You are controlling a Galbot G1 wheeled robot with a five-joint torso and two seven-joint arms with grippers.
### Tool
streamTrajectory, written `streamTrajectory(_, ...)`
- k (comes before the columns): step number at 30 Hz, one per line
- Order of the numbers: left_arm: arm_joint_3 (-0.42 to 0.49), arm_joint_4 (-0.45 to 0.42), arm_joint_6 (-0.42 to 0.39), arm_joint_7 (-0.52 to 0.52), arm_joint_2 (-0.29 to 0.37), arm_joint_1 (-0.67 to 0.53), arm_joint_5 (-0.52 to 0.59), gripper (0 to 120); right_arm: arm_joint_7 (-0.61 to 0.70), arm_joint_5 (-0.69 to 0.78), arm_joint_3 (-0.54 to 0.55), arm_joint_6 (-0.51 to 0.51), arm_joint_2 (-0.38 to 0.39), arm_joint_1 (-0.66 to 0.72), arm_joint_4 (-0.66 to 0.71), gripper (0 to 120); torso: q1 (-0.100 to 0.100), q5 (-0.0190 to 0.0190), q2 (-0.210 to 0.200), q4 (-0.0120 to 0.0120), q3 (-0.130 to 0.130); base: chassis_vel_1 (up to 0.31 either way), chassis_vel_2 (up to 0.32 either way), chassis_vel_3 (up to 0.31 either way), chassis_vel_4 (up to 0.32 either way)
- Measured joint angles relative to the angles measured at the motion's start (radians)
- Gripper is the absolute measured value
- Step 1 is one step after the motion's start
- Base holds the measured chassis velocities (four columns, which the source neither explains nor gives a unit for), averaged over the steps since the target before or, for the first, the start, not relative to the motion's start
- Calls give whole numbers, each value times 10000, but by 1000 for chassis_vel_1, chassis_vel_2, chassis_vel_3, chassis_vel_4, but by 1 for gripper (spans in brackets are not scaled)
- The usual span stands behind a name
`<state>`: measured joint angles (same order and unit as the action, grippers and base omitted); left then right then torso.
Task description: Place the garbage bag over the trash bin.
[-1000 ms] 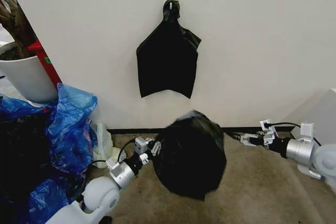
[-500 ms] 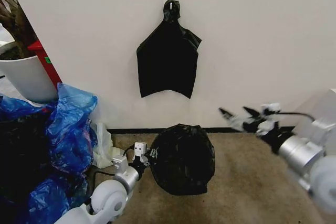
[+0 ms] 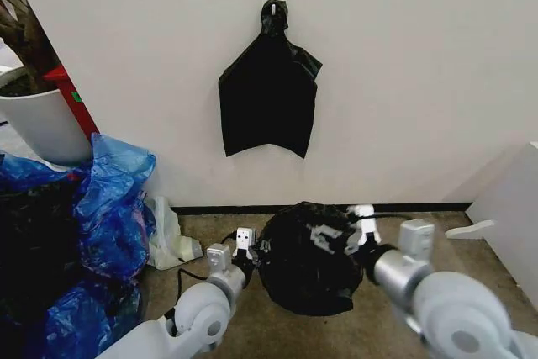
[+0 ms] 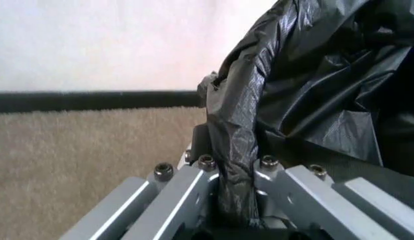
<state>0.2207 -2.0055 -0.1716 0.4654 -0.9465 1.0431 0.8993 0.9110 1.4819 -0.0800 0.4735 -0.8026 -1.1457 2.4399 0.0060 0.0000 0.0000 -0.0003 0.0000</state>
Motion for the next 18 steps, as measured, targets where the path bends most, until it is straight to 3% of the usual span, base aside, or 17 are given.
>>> streamTrajectory(2,28,21,71,-14,0,-23,-122,0,471,308,256,-211,-97,230,-73,47,0,0,0,2,0,0,0,0,0)
streamTrajectory(9,159,90,409,-274,-40,-140,-768,0,2734,1439,1745,-1985,-964,1624,-772,15,0,-2,0,0,0,0,0,0,0)
streamTrajectory(14,171,69,510,-366,-29,-153,-958,0,3239,1273,2341,-2465,-1528,2009,-1269,0,0,-3,0,1,0,0,0,0,0)
streamTrajectory(18,110,-95,515,-418,66,-101,-974,0,3197,641,2608,-2495,-1794,2034,-1848,0,0,-1,0,-1,0,0,0,0,0)
